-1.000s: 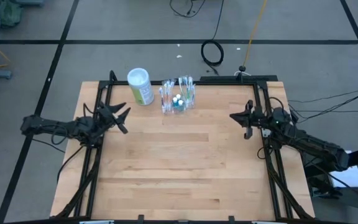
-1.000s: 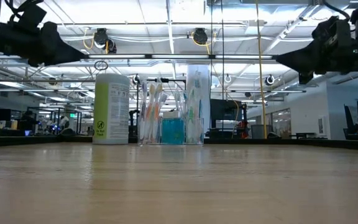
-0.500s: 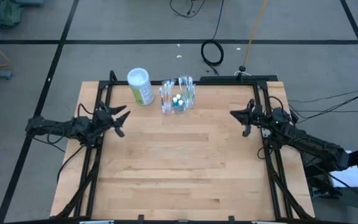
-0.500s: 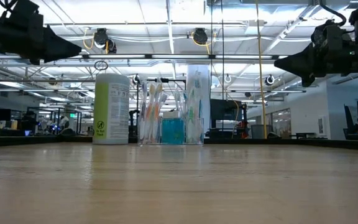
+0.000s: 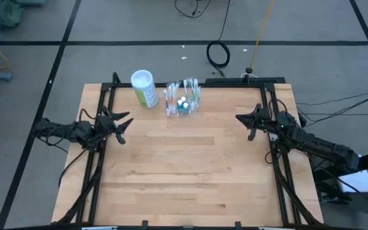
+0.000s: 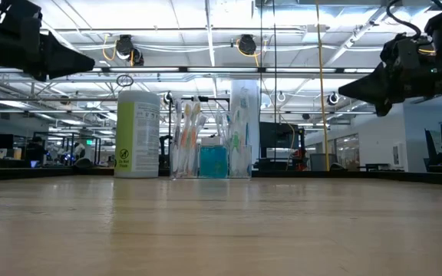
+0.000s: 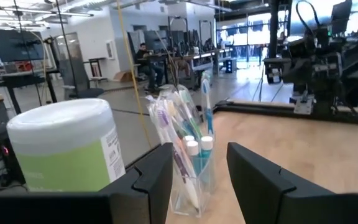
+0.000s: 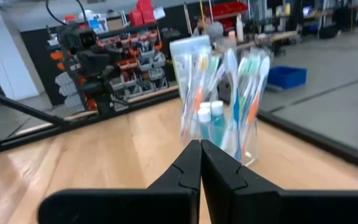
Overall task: Pick & Place toothbrushing station
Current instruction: Return to Home Position
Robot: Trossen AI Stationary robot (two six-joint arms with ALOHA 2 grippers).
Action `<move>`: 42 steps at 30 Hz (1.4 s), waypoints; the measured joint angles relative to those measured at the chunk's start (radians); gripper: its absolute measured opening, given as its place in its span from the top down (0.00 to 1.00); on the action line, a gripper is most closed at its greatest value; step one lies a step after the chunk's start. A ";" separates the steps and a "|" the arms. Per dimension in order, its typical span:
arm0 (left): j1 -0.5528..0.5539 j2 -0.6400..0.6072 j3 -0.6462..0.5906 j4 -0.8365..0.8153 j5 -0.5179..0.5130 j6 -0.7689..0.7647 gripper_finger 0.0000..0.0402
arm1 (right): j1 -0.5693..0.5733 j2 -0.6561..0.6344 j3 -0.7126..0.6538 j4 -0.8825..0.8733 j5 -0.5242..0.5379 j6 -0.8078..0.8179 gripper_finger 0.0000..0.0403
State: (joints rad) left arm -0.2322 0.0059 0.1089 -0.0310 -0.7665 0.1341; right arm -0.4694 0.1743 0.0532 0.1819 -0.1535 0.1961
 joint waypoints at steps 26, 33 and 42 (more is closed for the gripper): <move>0.002 0.000 0.000 -0.073 -0.002 0.089 0.60 | 0.000 0.003 -0.001 -0.010 -0.004 0.001 1.00; 0.002 0.000 0.000 -0.073 -0.002 0.093 0.60 | 0.000 0.003 -0.001 -0.010 -0.004 0.001 0.99; 0.002 0.000 0.000 -0.073 -0.002 0.093 0.60 | 0.000 0.003 -0.001 -0.010 -0.004 0.001 0.99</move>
State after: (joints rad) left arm -0.2306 0.0063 0.1089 -0.1040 -0.7681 0.2272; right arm -0.4690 0.1776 0.0525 0.1719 -0.1577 0.1974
